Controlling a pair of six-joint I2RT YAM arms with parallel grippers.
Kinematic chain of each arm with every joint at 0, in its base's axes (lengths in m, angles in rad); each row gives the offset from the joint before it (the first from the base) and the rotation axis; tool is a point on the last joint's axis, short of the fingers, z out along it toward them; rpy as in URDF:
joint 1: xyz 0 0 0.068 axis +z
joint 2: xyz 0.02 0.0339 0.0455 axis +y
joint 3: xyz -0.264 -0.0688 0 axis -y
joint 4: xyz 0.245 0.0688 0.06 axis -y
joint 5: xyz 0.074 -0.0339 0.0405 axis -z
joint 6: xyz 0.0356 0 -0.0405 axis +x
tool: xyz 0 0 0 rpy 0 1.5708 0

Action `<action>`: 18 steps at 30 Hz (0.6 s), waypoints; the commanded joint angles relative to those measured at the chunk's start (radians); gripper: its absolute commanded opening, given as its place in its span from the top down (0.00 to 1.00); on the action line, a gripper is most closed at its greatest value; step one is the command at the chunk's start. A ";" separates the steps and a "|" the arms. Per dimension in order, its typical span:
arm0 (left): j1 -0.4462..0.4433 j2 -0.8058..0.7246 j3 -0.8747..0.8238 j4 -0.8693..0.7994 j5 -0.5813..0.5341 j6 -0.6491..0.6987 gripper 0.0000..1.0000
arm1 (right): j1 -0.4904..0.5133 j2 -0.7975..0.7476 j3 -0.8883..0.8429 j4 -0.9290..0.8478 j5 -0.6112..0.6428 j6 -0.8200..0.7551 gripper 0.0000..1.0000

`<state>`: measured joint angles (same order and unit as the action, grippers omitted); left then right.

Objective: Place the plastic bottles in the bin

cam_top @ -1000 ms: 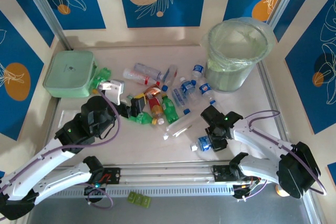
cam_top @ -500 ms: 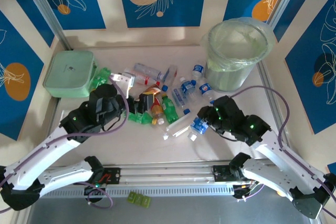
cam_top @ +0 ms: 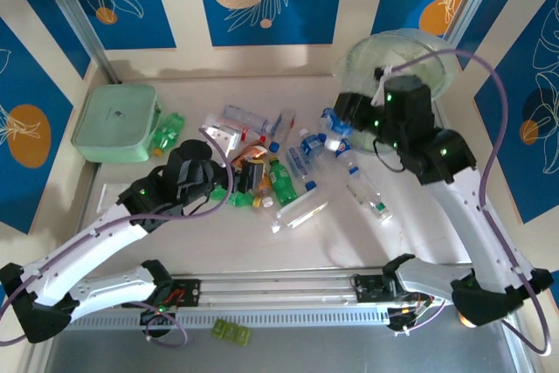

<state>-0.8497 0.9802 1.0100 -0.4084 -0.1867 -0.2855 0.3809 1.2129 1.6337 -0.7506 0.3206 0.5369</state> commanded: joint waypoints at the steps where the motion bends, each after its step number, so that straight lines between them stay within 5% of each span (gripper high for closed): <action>1: -0.009 -0.001 -0.010 0.043 0.003 0.030 0.06 | -0.126 0.108 0.130 0.037 -0.013 -0.124 0.52; 8: -0.010 -0.010 -0.028 0.053 -0.019 0.048 0.06 | -0.309 0.358 0.380 -0.003 0.038 -0.112 0.53; 18: -0.009 -0.014 -0.033 0.060 -0.023 0.054 0.06 | -0.395 0.568 0.461 -0.113 0.022 -0.103 0.53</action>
<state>-0.8497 0.9829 0.9840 -0.3798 -0.1944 -0.2523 -0.0051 1.7596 2.0686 -0.8097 0.3630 0.4370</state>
